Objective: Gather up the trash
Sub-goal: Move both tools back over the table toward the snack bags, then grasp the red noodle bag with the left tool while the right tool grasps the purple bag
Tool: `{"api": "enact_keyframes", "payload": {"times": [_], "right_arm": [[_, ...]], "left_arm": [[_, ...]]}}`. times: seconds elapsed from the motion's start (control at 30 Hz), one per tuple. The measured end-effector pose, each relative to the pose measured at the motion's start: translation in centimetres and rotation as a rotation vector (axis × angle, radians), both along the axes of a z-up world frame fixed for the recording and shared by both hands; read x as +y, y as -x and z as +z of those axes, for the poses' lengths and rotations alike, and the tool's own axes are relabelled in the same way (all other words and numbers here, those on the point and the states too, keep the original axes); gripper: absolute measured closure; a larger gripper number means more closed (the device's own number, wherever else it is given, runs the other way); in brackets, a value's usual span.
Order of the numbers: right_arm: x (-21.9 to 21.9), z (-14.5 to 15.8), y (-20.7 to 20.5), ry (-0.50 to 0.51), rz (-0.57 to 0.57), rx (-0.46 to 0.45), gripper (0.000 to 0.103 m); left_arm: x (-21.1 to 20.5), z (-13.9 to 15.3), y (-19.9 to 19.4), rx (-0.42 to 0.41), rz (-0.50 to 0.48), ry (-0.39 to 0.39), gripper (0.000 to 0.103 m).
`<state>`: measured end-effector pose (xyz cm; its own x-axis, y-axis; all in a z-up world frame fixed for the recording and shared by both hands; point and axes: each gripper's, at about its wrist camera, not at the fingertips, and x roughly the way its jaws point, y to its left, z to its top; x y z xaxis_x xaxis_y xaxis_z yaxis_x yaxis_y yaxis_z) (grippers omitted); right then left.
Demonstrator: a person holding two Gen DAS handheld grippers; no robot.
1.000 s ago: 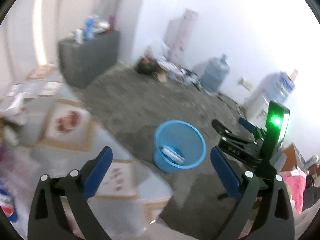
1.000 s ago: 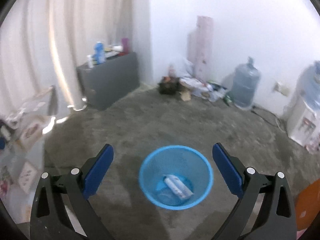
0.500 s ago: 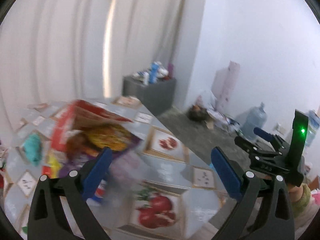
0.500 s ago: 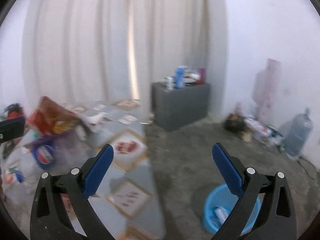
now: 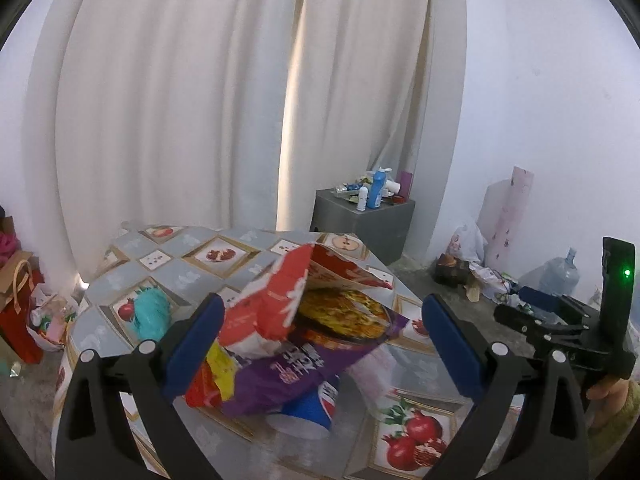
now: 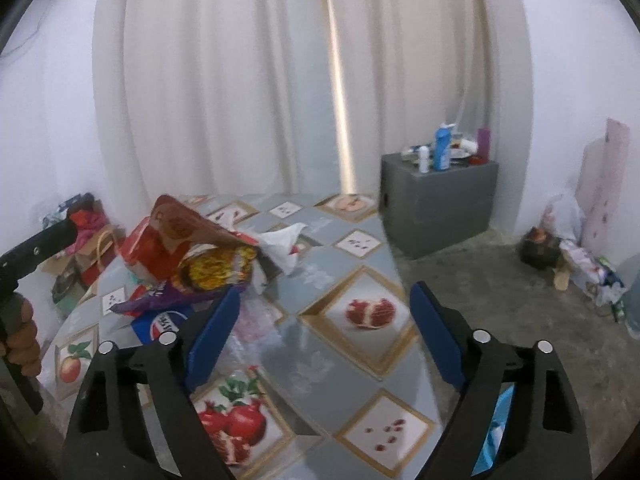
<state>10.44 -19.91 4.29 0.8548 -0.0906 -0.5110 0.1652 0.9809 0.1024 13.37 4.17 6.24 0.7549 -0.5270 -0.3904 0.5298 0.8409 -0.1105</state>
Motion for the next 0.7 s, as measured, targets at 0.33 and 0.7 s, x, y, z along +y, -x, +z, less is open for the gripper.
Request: {"api": "enact_keyframes", "payload": {"times": [0.33, 0.7], "right_arm": [[1.8, 0.5, -3.7, -0.039, 0.082, 0.029, 0.047], [3.2, -1.7, -6.4, -0.261, 0.163, 0.110, 0.063]], "left_arm": [[-1.8, -0.3, -3.5, 0.003, -0.005, -0.085, 0.022], [-3.1, -1.9, -6.7, 0.068, 0.011, -0.198, 0.050]]}}
